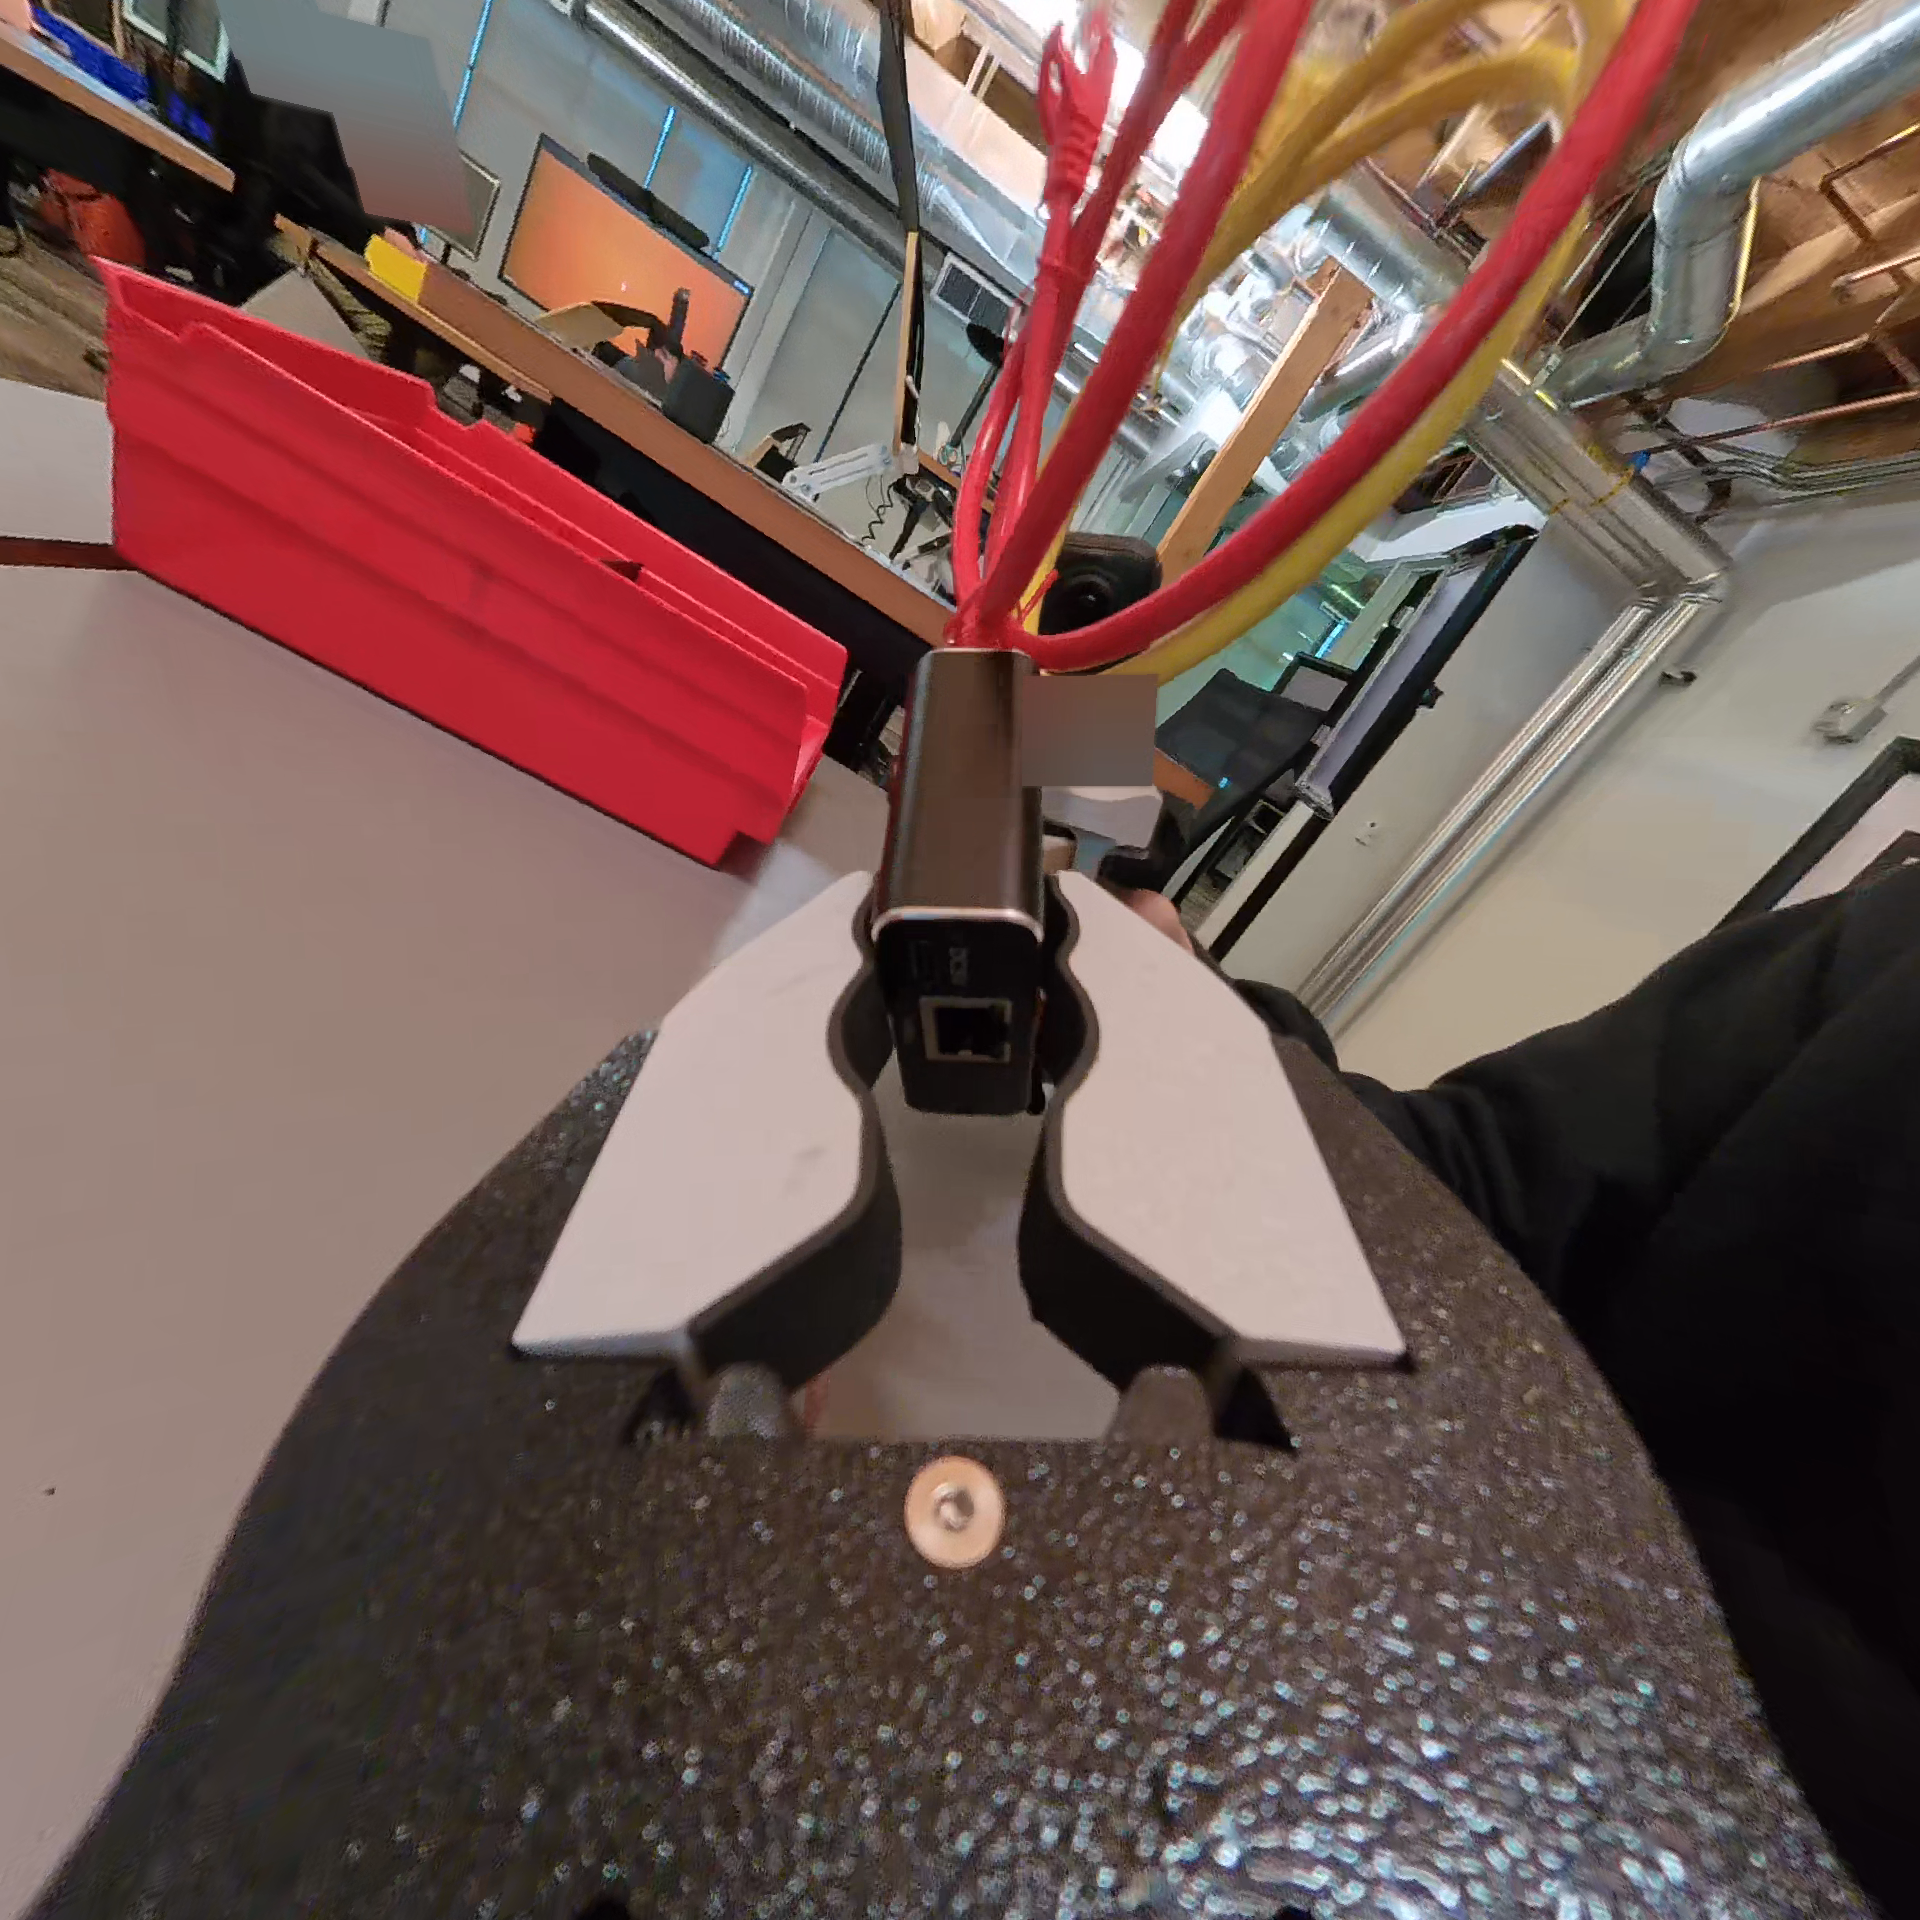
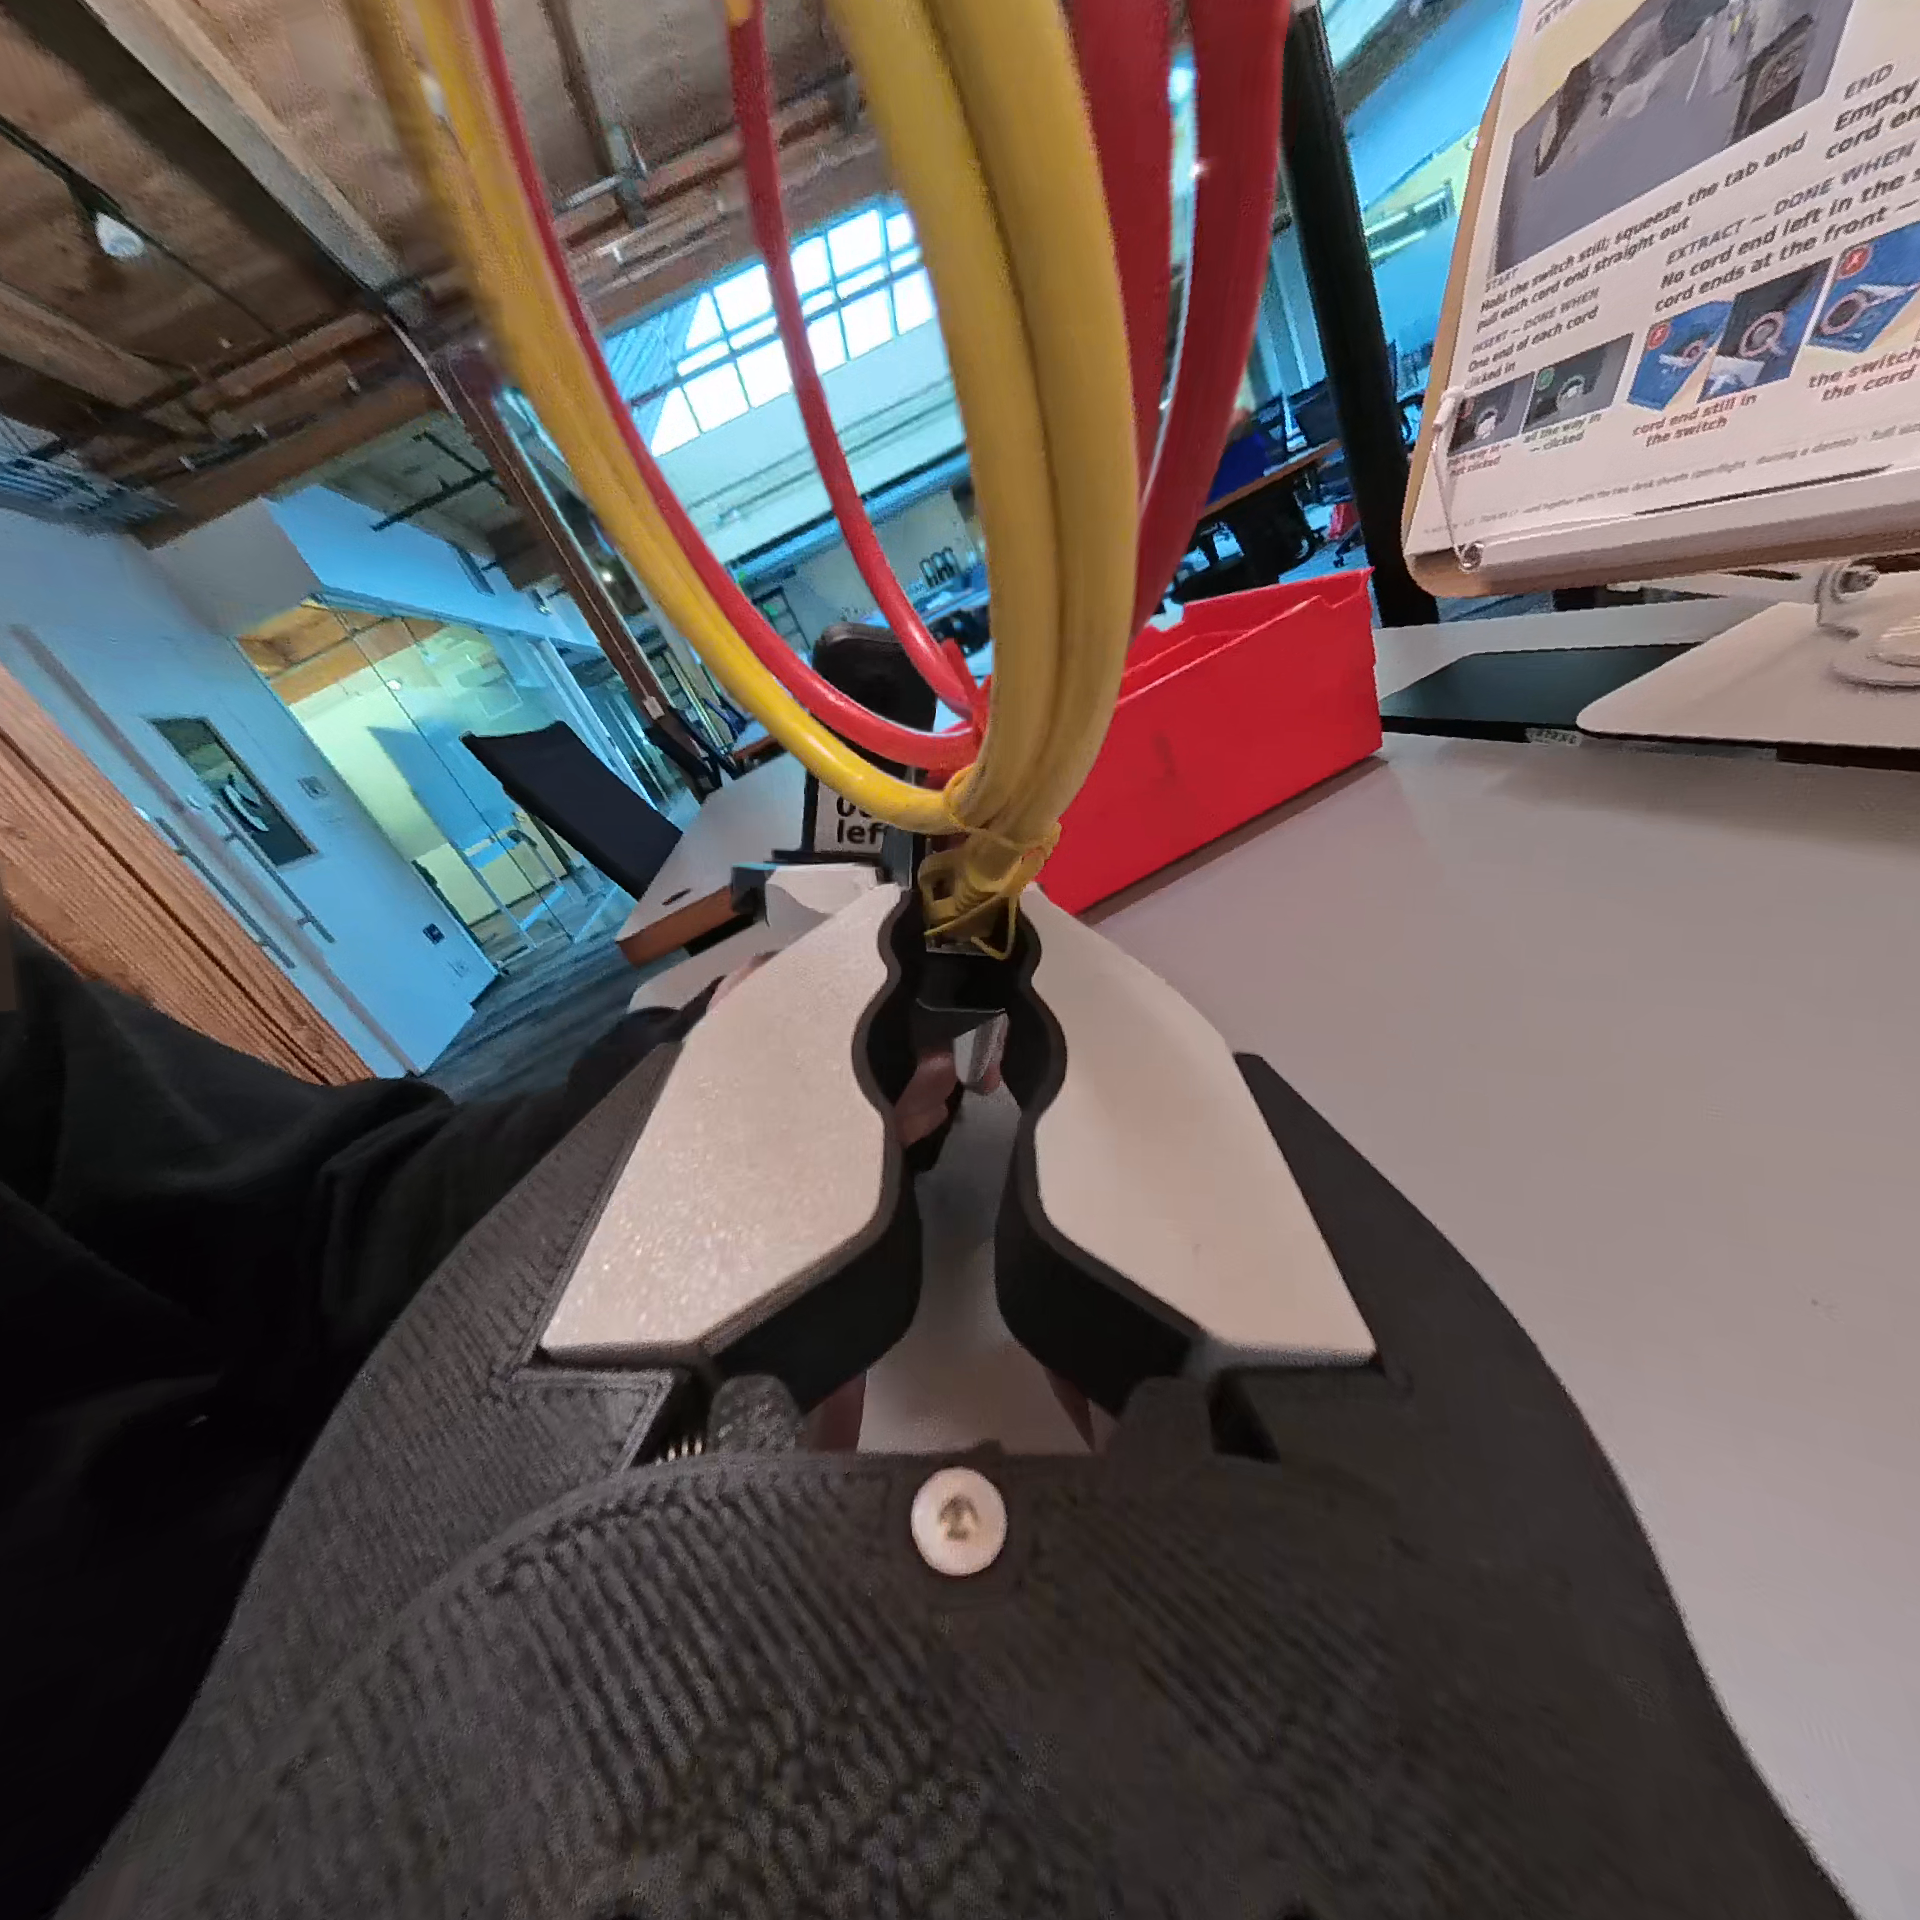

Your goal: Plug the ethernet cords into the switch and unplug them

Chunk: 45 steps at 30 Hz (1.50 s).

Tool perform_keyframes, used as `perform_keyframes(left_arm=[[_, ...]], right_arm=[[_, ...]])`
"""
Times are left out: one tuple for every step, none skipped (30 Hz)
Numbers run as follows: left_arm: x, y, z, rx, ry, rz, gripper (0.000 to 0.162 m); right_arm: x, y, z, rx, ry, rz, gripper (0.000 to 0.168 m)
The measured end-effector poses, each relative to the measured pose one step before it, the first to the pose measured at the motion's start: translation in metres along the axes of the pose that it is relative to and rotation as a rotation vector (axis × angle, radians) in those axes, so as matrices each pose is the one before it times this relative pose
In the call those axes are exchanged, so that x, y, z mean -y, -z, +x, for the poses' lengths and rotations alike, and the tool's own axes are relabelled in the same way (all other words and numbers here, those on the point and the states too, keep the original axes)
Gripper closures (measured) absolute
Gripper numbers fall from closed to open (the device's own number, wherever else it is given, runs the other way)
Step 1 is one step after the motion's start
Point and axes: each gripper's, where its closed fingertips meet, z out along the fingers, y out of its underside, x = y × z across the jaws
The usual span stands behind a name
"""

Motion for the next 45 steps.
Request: perform_keyframes(left_arm=[[-0.00005,-0.00035,0.00027,0.0004,-0.0065,-0.0006,0.136],[0.00044,-0.00008,-0.00021,0.0129,-0.0272,-0.0031,0.136],[0.00024,0.00044,-0.00011,0.0182,-0.0419,-0.0100,0.136],[0.00023,0.00047,0.00004,0.0178,-0.0411,-0.0119,0.136],[0.00005,0.00067,-0.00033,0.0149,-0.0338,-0.0109,0.136],[-0.00021,0.00070,-0.00059,0.0076,-0.0164,-0.0067,0.136],[-0.00002,0.00045,-0.00022,0.0008,-0.0013,-0.0004,0.136],[-0.00027,0.00001,0.00007,-0.0070,0.0147,0.0025,0.136],[0.00031,-0.00056,0.00057,-0.0130,0.0257,0.0113,0.136],[0.00003,-0.00037,0.00049,-0.0178,0.0327,0.0132,0.136],[-0.00043,-0.00058,-0.00006,-0.0197,0.0439,0.0138,0.136],[0.00045,-0.00133,0.00041,-0.0226,0.0508,0.0235,0.136],[-0.00078,-0.00132,-0.00106,-0.0004,0.0187,0.0072,0.136],[-0.00125,-0.00101,-0.00111,0.0163,-0.0223,-0.0107,0.136],[0.00040,-0.00055,0.00114,0.0182,-0.0457,-0.0118,0.136],[0.00049,0.00048,0.00037,0.0206,-0.0484,-0.0154,0.136],[0.00019,0.00095,-0.00014,0.0077,-0.0232,-0.0076,0.136],[-0.00043,0.00078,-0.00082,-0.0010,0.0074,0.0016,0.136],[-0.00080,0.00022,-0.00051,-0.0094,0.0210,0.0043,0.136],[0.00004,-0.00056,0.00057,-0.0147,0.0239,0.0087,0.136],[0.00063,-0.00086,0.00105,-0.0165,0.0251,0.0144,0.136],[0.00008,-0.00051,0.00055,-0.0203,0.0303,0.0131,0.136],[-0.00036,-0.00018,-0.00043,-0.0136,0.0251,0.0094,0.136],[-0.00128,-0.00010,-0.00145,0.0076,-0.0043,-0.0077,0.136],[-0.00137,0.00017,-0.00090,0.0181,-0.0316,-0.0203,0.136],[0.00012,0.00031,0.00059,0.0108,-0.0283,-0.0111,0.136],[0.00005,0.00032,0.00038,0.0026,-0.0128,-0.0066,0.136],[-0.00093,0.00021,-0.00092,0.0089,-0.0125,-0.0083,0.136],[-0.00054,0.00019,-0.00031,0.0084,-0.0146,-0.0086,0.136],[-0.00059,0.00029,-0.00041,0.0087,-0.0139,-0.0098,0.136],[-0.00036,0.00033,-0.00082,0.0044,-0.0030,-0.0013,0.136],[0.00070,0.00023,0.00068,-0.0172,0.0254,0.0130,0.136],[0.00034,-0.00006,0.00040,-0.0149,0.0256,0.0100,0.136],[-0.00029,-0.00009,0.00000,-0.0085,0.0152,0.0032,0.136],[-0.00032,-0.00014,-0.00051,-0.0041,0.0104,0.0029,0.136],[-0.00131,-0.00010,-0.00105,0.0088,-0.0112,-0.0097,0.136],[-0.00159,0.00023,-0.00102,0.0224,-0.0395,-0.0238,0.136],[-0.00025,0.00023,-0.00002,0.0191,-0.0390,-0.0199,0.136],[-0.00083,0.00068,-0.00070,0.0118,-0.0204,-0.0144,0.136],[-0.00086,0.00050,-0.00064,0.0020,-0.0017,-0.0050,0.136],[0.00040,0.00030,0.00034,-0.0023,0.0017,0.0026,0.136],[-0.00068,-0.00011,-0.00031,0.0030,-0.0004,-0.0064,0.136],[0.00021,0.00001,0.00071,-0.0115,0.0164,0.0064,0.136],[0.00190,0.00019,0.00139,-0.0250,0.0351,0.0230,0.136],[0.00029,-0.00021,0.00035,-0.0187,0.0336,0.0123,0.136]], right_arm=[[0.00030,0.00050,-0.00097,0.0027,0.0059,-0.0037,0.153],[0.00042,0.00012,0.00041,-0.0042,-0.0001,0.0009,0.153],[-0.00057,0.00009,0.00009,0.0062,-0.0149,-0.0012,0.153],[0.00010,-0.00001,-0.00075,0.0145,-0.0171,0.0100,0.153],[-0.00076,-0.00021,0.00026,0.0015,-0.0098,0.0019,0.153],[-0.00077,-0.00045,0.00004,0.0031,-0.0091,-0.0064,0.153],[-0.00019,-0.00054,0.00048,-0.0105,0.0166,-0.0044,0.153],[-0.00026,0.00011,-0.00041,0.0010,-0.0007,-0.0083,0.153],[0.00099,0.00030,0.00003,-0.0020,0.0030,0.0043,0.153],[0.00057,0.00004,-0.00048,-0.0033,0.0076,0.0011,0.153],[-0.00063,0.00029,0.00088,-0.0130,0.0120,-0.0174,0.153],[0.00199,0.00035,-0.00031,-0.0045,0.0087,0.0071,0.153],[0.00048,0.00071,0.00170,-0.0122,0.0035,-0.0008,0.153],[-0.00091,0.00152,0.00195,-0.0096,-0.0050,-0.0083,0.153],[0.00119,0.00075,-0.00154,0.0184,-0.0150,0.0118,0.153],[0.00038,0.00024,-0.00068,0.0052,0.0021,0.0046,0.153],[-0.00109,-0.00076,0.00005,0.0020,-0.0086,-0.0055,0.153],[-0.00035,-0.00083,0.00002,0.0026,-0.0012,0.0055,0.153],[-0.00143,-0.00018,0.00134,-0.0135,0.0113,-0.0138,0.153],[0.00010,0.00047,-0.00069,0.0046,0.0051,-0.0118,0.153],[0.00146,0.00069,-0.00058,-0.0031,0.0175,0.0039,0.153],[0.00022,0.00030,-0.00051,0.0008,-0.0022,-0.0034,0.153],[-0.00030,0.00004,0.00075,-0.0107,0.0043,-0.0071,0.153],[-0.00048,0.00002,0.00122,-0.0095,0.0010,-0.0025,0.153],[-0.00212,0.00072,0.00093,-0.0016,-0.0023,-0.0142,0.153],[-0.00011,0.00029,-0.00064,0.0021,0.0045,-0.0043,0.153],[0.00042,-0.00016,-0.00100,0.0006,0.0061,-0.0004,0.153],[-0.00105,-0.00024,0.00097,-0.0029,0.0044,-0.0086,0.153],[-0.00059,0.00013,0.00049,0.0012,-0.0098,0.0017,0.153],[-0.00058,0.00013,-0.00055,0.0090,-0.0091,0.0027,0.154],[-0.00119,-0.00015,0.00184,-0.0124,0.0085,-0.0067,0.153],[0.00062,-0.00032,-0.00121,0.0086,-0.0030,0.0002,0.154],[0.00085,-0.00034,-0.00043,-0.0016,0.0054,0.0026,0.154],[-0.00062,0.00030,0.00054,-0.0026,0.0056,-0.0041,0.153],[-0.00052,0.00019,0.00026,0.0046,-0.0108,-0.0037,0.153],[-0.00051,0.00002,0.00109,-0.0115,0.0070,-0.0016,0.153],[-0.00190,0.00043,0.00113,-0.0041,-0.0017,-0.0128,0.154],[0.00008,0.00047,-0.00061,0.0094,-0.0084,0.0054,0.154],[-0.00102,-0.00024,0.00029,-0.0026,0.0030,-0.0050,0.153],[-0.00193,-0.00032,0.00086,-0.0021,-0.0010,-0.0109,0.153],[0.00117,-0.00026,-0.00075,0.0079,-0.0130,0.0105,0.154],[-0.00092,0.00025,0.00037,0.0001,0.0062,-0.0093,0.153],[-0.00049,0.00031,0.00021,-0.0031,0.0031,-0.0049,0.153],[0.00201,-0.00028,-0.00239,0.0144,-0.0090,0.0122,0.153],[0.00057,-0.00011,0.00016,-0.0100,0.0140,-0.0032,0.153]])
